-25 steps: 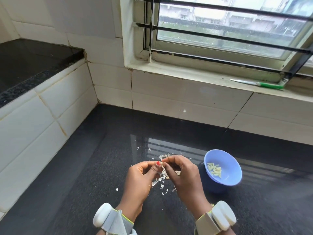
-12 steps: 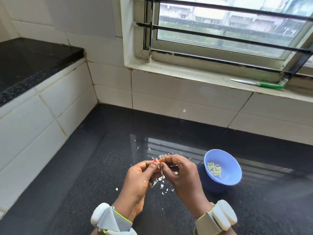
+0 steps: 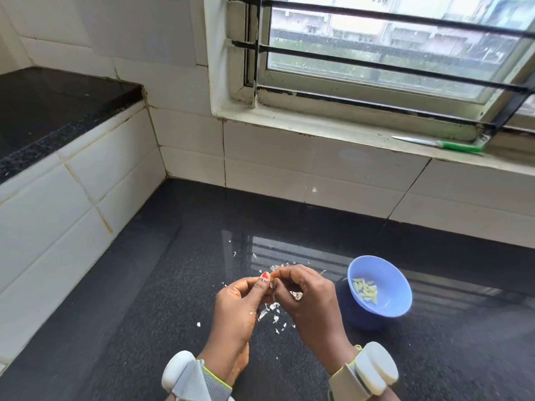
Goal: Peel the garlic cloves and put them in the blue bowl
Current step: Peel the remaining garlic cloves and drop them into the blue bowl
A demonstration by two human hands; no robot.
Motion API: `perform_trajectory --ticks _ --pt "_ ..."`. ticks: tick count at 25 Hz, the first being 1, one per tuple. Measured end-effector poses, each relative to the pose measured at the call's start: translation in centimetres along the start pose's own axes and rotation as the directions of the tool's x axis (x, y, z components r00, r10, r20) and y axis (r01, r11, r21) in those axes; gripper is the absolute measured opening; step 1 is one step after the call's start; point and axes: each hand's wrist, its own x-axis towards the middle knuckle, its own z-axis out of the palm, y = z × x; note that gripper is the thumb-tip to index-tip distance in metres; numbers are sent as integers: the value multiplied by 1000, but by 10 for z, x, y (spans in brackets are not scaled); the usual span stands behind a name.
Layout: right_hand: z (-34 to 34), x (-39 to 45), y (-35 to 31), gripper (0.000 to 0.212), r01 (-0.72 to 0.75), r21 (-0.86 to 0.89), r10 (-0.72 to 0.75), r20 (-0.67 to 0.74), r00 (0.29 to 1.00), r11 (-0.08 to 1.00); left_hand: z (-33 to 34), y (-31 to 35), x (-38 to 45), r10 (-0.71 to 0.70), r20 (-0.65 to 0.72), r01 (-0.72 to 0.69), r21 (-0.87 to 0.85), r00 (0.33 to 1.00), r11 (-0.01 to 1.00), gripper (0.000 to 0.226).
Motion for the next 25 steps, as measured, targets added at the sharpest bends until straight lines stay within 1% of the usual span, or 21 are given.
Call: perform_trajectory --ticks 3,5,7,10,12,15,20,22,24,25 --pt "0 0 1 10 82 -51 -80 30 996 995 -3 2 0 -28 30 27 42 999 999 18" --pt "-3 2 3 11 122 -76 -116 71 991 990 -5 4 0 -81 46 78 73 996 994 20" --pt "-6 3 6 9 129 -80 -120 113 986 988 -8 6 3 -161 74 154 86 984 984 20" --pt "-9 5 6 16 67 -43 -60 150 987 997 -13 11 6 -316 144 313 46 938 949 17" --pt "-8 5 4 15 30 -5 -29 150 988 1000 -16 14 6 -405 191 416 -22 894 909 16" --pt "-8 3 1 13 -17 43 11 130 991 999 -19 15 7 -482 256 516 -83 838 853 15" --pt "-9 3 -5 16 -114 77 101 158 982 990 -26 18 8 -514 366 581 -94 776 809 12" --pt "-9 3 -5 17 -165 82 153 142 978 983 -27 19 8 -520 396 595 -87 757 799 13" --pt "-8 3 -1 14 -231 53 227 80 971 971 -27 19 6 -511 395 575 -53 763 817 14" --pt "-8 3 3 14 -266 20 265 43 963 964 -26 17 6 -495 373 540 -21 785 841 14"
